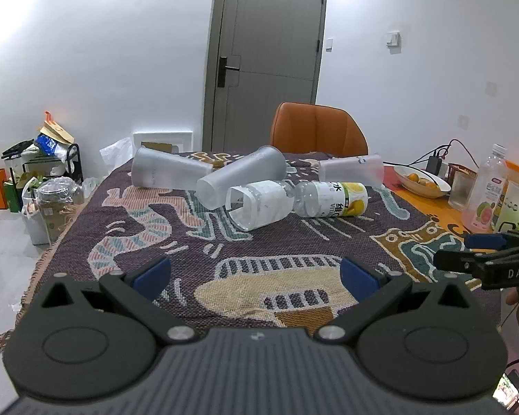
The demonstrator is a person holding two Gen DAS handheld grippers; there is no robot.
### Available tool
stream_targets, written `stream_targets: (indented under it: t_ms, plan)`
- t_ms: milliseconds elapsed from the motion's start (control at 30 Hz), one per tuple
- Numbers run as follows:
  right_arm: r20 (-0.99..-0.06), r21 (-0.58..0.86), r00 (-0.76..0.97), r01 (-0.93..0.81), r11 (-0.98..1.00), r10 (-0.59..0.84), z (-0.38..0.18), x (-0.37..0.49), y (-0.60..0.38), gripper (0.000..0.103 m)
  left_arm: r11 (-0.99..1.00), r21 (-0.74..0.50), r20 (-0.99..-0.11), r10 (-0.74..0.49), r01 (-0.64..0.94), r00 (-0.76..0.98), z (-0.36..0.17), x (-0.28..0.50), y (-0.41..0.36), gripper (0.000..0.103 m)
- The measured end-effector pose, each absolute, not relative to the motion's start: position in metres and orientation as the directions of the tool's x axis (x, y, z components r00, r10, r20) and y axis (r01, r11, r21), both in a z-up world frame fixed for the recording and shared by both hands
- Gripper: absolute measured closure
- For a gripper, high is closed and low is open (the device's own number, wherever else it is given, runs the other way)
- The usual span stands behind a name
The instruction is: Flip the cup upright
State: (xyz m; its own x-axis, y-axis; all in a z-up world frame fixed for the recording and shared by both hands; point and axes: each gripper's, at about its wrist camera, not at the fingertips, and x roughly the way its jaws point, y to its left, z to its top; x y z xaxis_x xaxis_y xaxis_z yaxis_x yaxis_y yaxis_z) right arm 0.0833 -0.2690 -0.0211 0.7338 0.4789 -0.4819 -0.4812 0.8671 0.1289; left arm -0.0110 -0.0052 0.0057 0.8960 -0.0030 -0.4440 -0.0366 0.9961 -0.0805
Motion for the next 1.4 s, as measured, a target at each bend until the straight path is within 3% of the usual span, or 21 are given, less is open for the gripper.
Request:
stream_targets:
  t_ms: [967, 1400]
  plan:
    - [-0.49, 0.117, 0.729, -0.49, 0.864, 0.479, -0.025, 0.083, -0.262, 0.0, 0.997, -0.072, -0.434, 0.006, -0.041, 0.901, 0.006, -0.017, 0.0, 0.0]
    - [-0.488, 0.166, 0.725, -0.469, 0.867, 0.486, -0.026, 0.116, -0.256, 0.0, 0.998, -0.048, -0.441, 0.014, -0.039, 0.897, 0.0, 0.019, 0.005, 0.0]
